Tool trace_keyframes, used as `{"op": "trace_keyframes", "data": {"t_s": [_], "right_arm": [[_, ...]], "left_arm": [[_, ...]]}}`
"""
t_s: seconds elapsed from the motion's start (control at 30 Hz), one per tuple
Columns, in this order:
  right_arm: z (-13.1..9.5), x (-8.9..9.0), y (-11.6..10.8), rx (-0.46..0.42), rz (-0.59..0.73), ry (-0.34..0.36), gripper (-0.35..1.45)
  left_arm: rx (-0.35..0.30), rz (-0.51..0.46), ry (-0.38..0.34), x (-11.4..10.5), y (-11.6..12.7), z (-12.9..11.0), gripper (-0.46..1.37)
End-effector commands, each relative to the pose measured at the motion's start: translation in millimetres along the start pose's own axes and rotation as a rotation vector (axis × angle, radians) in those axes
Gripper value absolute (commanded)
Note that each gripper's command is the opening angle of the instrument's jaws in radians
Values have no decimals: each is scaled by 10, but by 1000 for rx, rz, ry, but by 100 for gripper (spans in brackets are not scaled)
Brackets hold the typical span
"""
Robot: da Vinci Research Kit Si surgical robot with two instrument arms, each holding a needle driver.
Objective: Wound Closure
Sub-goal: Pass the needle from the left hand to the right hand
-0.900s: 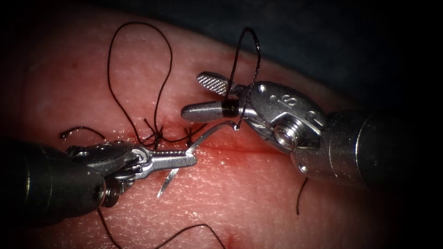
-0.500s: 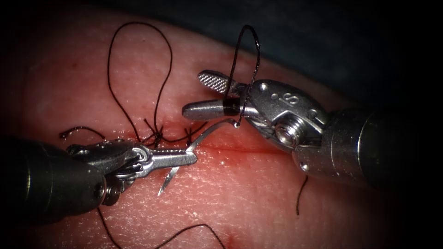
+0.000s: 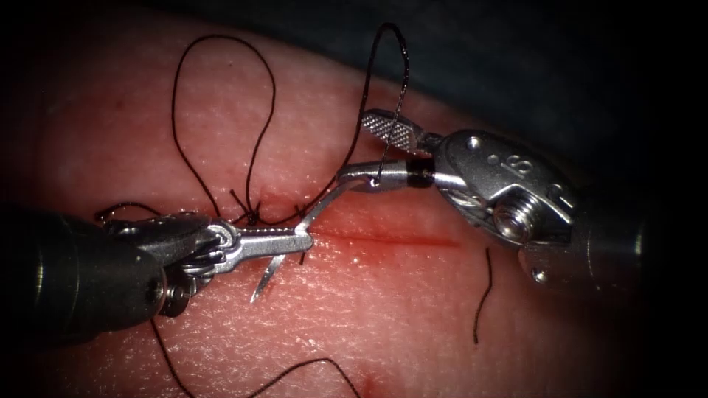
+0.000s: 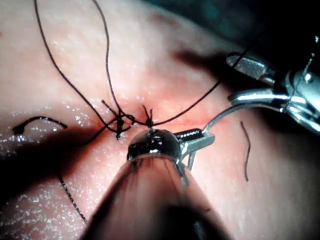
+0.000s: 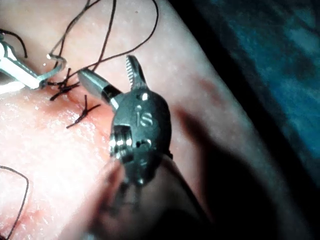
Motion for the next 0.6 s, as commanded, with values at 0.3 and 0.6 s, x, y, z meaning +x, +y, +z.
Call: {"op": "trace_keyframes", "data": {"t_s": [0.3,0.6], "right_arm": [[-26,-1,8,5,1,14,112],[-46,-2,-3,14,11,55,110]], "left_arm": [[-58,-86,26,8,-6,3,-35],[-99,-144,50,14,-11,7,-35]]}}
